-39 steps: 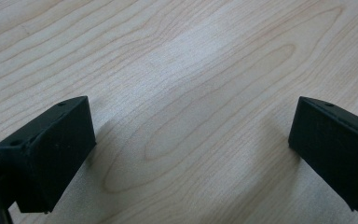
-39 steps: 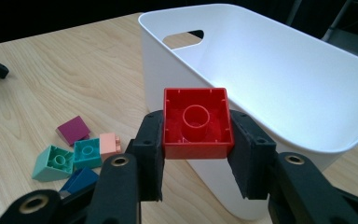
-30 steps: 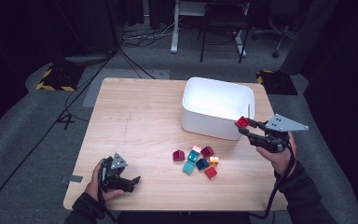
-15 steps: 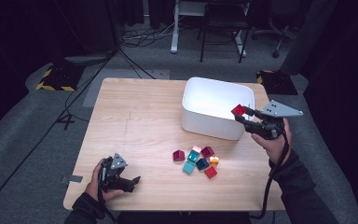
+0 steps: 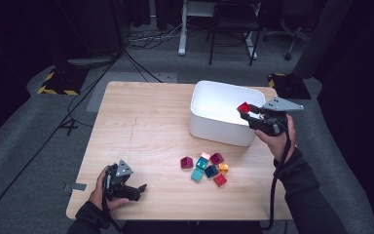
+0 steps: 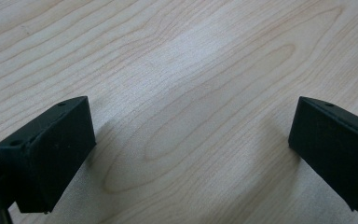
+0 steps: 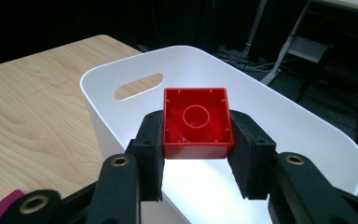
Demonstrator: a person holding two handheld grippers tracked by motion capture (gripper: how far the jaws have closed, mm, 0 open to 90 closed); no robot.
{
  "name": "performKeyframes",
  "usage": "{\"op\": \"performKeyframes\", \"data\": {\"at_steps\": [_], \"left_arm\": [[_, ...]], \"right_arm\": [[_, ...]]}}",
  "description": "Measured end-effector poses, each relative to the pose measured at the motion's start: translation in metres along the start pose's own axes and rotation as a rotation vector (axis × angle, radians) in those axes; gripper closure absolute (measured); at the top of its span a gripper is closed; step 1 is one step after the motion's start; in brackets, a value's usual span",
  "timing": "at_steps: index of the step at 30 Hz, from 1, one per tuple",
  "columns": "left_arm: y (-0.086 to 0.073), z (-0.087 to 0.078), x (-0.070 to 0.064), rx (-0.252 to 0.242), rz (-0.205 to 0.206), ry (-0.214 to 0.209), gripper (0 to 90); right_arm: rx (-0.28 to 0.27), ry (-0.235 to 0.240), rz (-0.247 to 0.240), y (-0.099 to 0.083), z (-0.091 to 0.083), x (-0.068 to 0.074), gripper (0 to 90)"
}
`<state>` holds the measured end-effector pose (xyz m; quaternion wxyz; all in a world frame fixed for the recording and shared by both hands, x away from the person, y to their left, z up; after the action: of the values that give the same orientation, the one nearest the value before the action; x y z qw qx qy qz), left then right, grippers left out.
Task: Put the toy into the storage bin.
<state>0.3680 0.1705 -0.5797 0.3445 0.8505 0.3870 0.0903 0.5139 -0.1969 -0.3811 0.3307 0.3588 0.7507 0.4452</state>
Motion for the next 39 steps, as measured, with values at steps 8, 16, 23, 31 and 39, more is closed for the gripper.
{"op": "performKeyframes", "data": {"at_steps": [8,16,23,31,39], "left_arm": [[0.0,0.0,0.0,0.0,0.0,0.0,0.6],[0.0,0.0,0.0,0.0,0.0,0.0,0.6],[0.0,0.0,0.0,0.0,0.0,0.0,0.6],[0.0,0.0,0.0,0.0,0.0,0.0,0.6],[0.0,0.0,0.0,0.0,0.0,0.0,0.6]], "right_arm": [[0.053,-0.022,0.027,-0.011,0.016,-0.009,59.3],[0.105,-0.049,0.047,-0.025,0.025,-0.019,59.3],[0.125,-0.062,0.053,-0.033,0.029,-0.022,59.1],[0.098,-0.062,0.077,-0.032,0.025,-0.022,52.2],[0.075,-0.049,0.088,-0.03,0.019,-0.021,47.3]]}}
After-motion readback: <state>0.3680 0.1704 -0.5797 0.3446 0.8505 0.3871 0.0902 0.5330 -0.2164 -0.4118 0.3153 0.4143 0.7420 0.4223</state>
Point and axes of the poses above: each handheld gripper's, and its own axes: z roughly forward along the jaws, y roughly out of its top, x roughly to its left, the point moved 10 cm from there along z, roughly forward along the jaws, and after that the axes turned 7 degrees about -y, right-handed, at the moved point
